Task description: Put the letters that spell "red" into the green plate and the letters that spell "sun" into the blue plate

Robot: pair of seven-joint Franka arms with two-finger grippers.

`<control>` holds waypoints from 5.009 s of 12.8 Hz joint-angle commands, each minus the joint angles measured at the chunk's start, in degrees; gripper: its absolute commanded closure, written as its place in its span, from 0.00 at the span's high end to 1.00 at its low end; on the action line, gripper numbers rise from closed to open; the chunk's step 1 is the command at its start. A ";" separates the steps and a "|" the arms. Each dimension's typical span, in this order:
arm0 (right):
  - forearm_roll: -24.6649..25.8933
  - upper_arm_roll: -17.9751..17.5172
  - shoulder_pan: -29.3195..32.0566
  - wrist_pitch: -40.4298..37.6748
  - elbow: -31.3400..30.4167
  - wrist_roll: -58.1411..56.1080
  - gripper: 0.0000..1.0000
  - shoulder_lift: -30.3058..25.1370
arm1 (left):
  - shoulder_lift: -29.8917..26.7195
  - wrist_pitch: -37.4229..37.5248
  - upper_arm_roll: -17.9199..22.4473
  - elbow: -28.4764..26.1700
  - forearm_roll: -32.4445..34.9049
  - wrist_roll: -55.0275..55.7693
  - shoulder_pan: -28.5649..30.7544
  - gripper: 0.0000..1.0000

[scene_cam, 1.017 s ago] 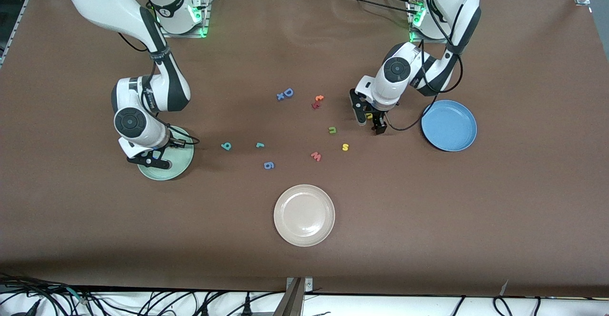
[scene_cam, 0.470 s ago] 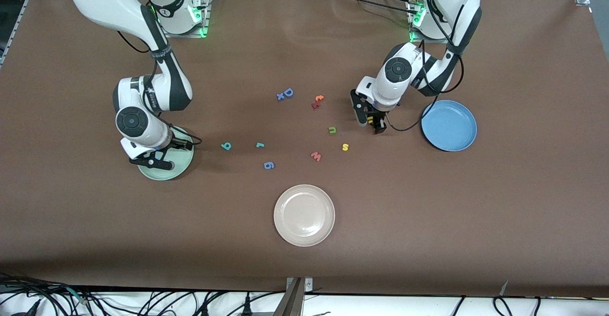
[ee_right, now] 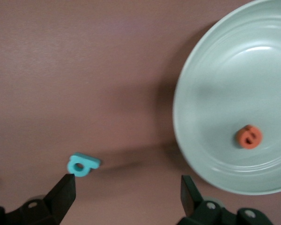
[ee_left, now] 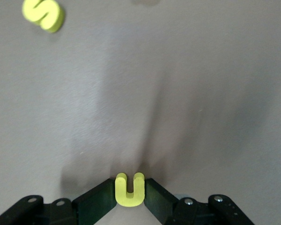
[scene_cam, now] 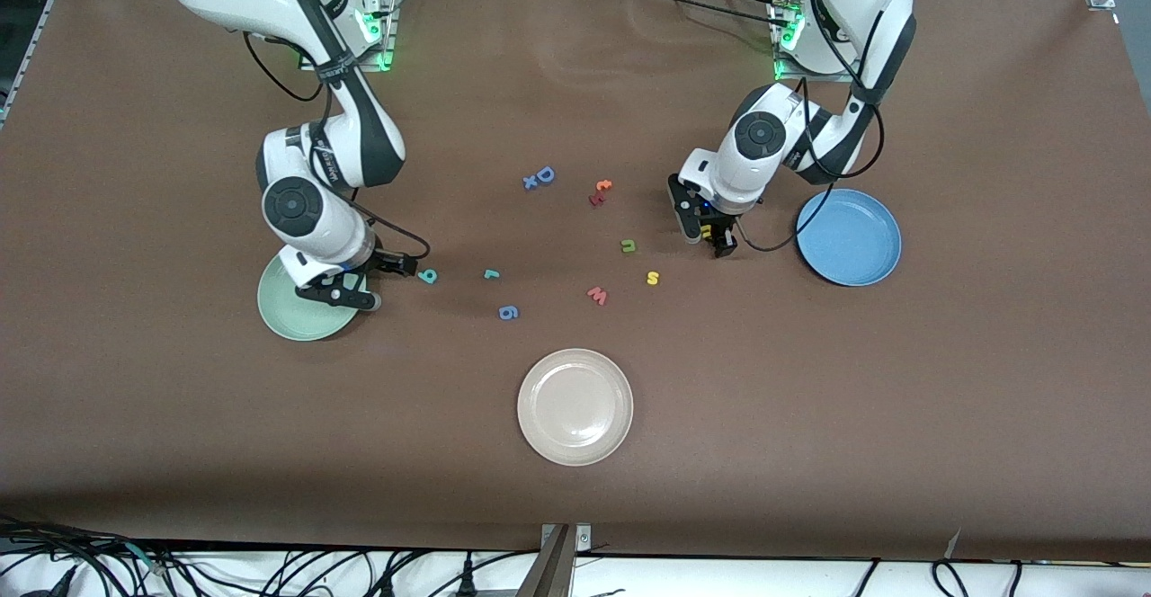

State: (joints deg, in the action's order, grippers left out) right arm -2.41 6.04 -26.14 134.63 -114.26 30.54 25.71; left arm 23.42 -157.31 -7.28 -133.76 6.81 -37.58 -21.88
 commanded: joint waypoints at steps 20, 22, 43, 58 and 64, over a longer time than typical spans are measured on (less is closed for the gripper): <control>-0.93 0.11 -5.24 11.36 -0.08 8.31 0.41 7.33 | -8.22 17.12 19.67 -3.09 -5.67 -1.71 8.70 0.13; -0.93 0.20 -5.24 11.27 -0.08 8.13 0.28 7.25 | -7.34 17.12 19.67 -3.09 -8.29 -1.71 8.70 0.14; -3.57 9.60 2.06 -4.38 7.65 -21.31 0.21 5.92 | -8.84 17.21 3.76 6.75 -10.85 24.45 -1.40 0.54; -3.57 1.98 1.36 -6.13 7.92 -7.40 0.98 3.91 | 3.99 16.16 3.94 24.16 -14.37 51.03 -8.79 0.55; -3.57 -5.60 -2.14 -1.85 8.53 16.45 0.82 4.78 | 9.27 8.86 4.64 24.16 -14.11 50.94 -9.93 0.55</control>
State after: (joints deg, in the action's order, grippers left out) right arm -5.57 1.16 -26.35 130.80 -105.95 41.25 30.31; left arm 31.06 -148.09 -3.74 -111.26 -5.83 13.36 -30.51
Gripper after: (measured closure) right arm 0.167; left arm 0.449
